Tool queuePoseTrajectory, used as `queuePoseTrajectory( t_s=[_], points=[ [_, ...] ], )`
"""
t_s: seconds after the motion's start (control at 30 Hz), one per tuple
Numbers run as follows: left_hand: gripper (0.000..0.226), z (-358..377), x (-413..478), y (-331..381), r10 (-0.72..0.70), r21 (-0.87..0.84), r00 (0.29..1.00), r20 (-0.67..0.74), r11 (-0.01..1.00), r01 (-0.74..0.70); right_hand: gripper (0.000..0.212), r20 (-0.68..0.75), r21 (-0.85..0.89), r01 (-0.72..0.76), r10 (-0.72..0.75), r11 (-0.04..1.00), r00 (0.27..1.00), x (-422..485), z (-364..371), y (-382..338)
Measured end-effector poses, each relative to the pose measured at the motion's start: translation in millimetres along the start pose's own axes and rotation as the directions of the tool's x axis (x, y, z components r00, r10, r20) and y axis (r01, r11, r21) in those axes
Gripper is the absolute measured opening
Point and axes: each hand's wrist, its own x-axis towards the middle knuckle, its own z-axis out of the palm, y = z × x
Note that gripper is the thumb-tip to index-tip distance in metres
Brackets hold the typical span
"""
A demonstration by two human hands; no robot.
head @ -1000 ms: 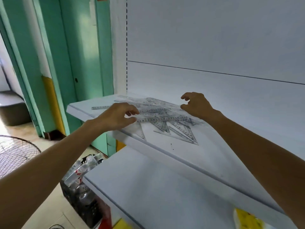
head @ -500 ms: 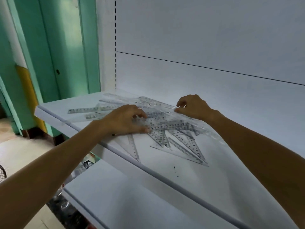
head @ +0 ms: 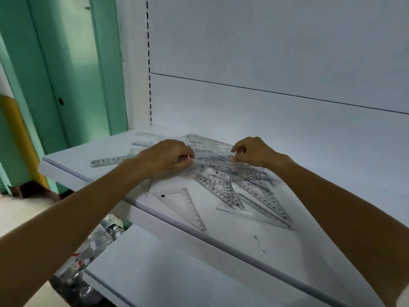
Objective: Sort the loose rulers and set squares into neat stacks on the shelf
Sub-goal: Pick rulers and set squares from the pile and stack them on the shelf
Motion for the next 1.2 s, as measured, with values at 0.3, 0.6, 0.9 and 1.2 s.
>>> queuePoseTrajectory(
  t_s=[0.3, 0.6, 0.9, 1.2],
  points=[
    [0.041, -6, -12, -11, -0.038, -0.028, 0.999, -0.019, 0.999, 0.037, 0.031, -0.261, -0.006, 0.090, -0.088, 0.996, 0.961, -3, -8, -16],
    [0.043, -29, -44, -19, -0.058, -0.103, 0.993, -0.101, 0.994, 0.047, 0.039, -0.302, -0.030, 0.070, -0.076, 0.997, 0.950, -26, -14, -27],
    [0.040, -41, -54, -7, -0.014, -0.123, 0.982, -0.191, 0.992, -0.009, 0.038, -0.497, -0.047, -0.026, -0.001, 0.999, 0.867, -79, -23, -27],
    [0.040, -18, -30, 44, 0.045, -0.244, 0.972, -0.230, 0.964, -0.103, 0.038, -0.587, 0.064, -0.227, 0.221, 0.972, 0.779, -171, -38, 10]
  ],
)
